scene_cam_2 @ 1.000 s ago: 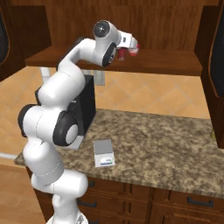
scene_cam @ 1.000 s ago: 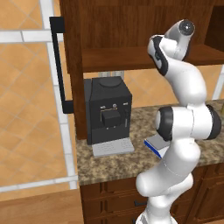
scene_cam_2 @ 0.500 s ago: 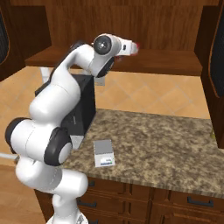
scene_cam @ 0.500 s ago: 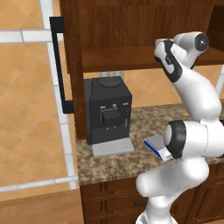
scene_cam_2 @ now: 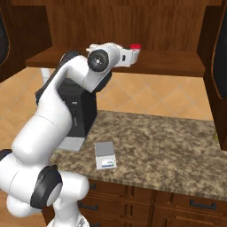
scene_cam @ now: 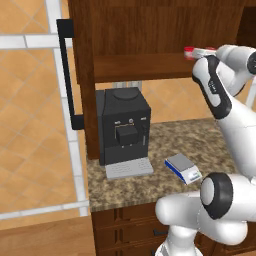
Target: Pick the yogurt and place it on the digital scale for weighing, and close the cabinet.
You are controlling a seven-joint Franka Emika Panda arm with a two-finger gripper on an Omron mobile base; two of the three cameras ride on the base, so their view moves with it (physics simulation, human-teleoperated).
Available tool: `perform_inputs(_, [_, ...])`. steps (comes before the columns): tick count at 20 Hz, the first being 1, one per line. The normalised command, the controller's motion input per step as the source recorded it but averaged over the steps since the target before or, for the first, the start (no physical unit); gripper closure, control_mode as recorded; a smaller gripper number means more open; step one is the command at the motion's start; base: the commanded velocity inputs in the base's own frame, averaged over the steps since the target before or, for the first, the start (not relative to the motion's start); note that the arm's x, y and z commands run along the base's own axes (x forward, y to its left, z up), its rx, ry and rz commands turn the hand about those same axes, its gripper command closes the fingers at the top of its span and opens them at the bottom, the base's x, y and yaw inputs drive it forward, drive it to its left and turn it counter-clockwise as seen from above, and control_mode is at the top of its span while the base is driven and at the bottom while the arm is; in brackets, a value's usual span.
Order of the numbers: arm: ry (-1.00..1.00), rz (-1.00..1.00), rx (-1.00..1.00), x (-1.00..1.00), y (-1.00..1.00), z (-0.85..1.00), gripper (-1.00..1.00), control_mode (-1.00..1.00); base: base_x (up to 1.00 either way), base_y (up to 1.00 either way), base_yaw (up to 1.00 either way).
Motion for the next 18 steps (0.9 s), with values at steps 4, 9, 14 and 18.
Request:
perform_inputs(4, [0.04, 0.06, 0.0, -1.0, 0.03, 0.01, 1.0, -1.0, 0.0, 0.0, 0.0])
perform_inputs(9, [-0.15, 0.28, 0.0, -1.0, 0.32, -0.4, 1.0, -1.0, 0.0, 0.0, 0.0])
perform_inputs(14, [-0.03, 0.56, -0.01, -0.9, 0.36, -0.56, 1.0, -1.0, 0.0, 0.0, 0.0])
perform_inputs(18, [0.0, 0.48, -0.1, -0.79, 0.04, -0.41, 1.0, -1.0, 0.0, 0.0, 0.0])
